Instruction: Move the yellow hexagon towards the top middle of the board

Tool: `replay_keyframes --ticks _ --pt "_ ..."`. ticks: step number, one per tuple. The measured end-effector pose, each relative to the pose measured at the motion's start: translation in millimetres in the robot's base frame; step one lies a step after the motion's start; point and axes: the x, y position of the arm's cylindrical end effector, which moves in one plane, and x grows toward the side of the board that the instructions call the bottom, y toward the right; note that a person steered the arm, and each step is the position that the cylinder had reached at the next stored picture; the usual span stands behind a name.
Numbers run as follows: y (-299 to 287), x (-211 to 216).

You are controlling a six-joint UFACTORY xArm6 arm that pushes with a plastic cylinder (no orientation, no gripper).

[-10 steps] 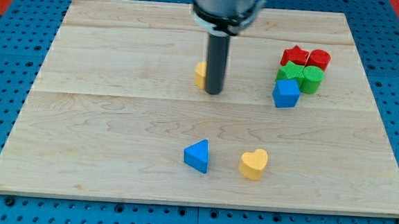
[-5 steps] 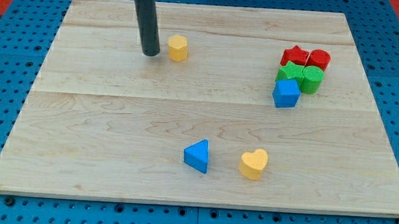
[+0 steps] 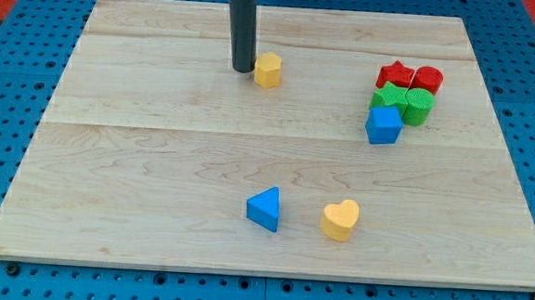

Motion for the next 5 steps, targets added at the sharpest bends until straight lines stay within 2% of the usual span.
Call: replay_keyframes --ticks 1,2,5 --pt "1 20" --pt "38 21" --pt "87 0"
